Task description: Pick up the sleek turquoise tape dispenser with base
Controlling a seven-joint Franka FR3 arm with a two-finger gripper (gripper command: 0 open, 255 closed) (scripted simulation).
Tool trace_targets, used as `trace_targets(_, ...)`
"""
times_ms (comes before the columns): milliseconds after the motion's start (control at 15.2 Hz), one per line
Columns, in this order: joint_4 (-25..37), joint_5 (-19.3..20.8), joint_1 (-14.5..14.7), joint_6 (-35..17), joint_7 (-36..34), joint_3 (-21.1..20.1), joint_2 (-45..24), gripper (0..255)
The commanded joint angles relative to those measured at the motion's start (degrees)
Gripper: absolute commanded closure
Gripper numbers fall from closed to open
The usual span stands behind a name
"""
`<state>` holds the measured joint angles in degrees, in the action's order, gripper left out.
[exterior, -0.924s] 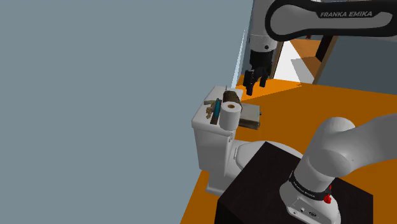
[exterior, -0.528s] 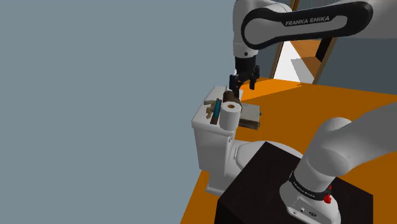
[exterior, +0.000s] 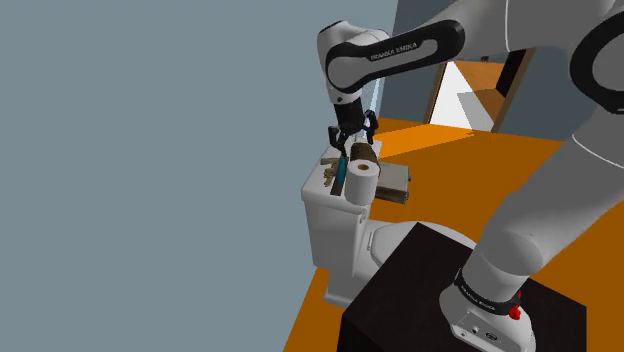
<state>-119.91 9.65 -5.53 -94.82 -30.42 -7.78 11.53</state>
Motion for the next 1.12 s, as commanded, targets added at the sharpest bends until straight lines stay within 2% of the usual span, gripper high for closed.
trace_targets(0,3.54,1.44,-0.7,-0.01,-4.03,-0.35,-5.76,0)
trace_targets(462,19.88,5.74,-1.59,4.3,-15.2,1.07,-25.14,0)
trace_targets(1056,16.68,6.13,-1.78,-0.67,-16.57,1.11,-27.15,0)
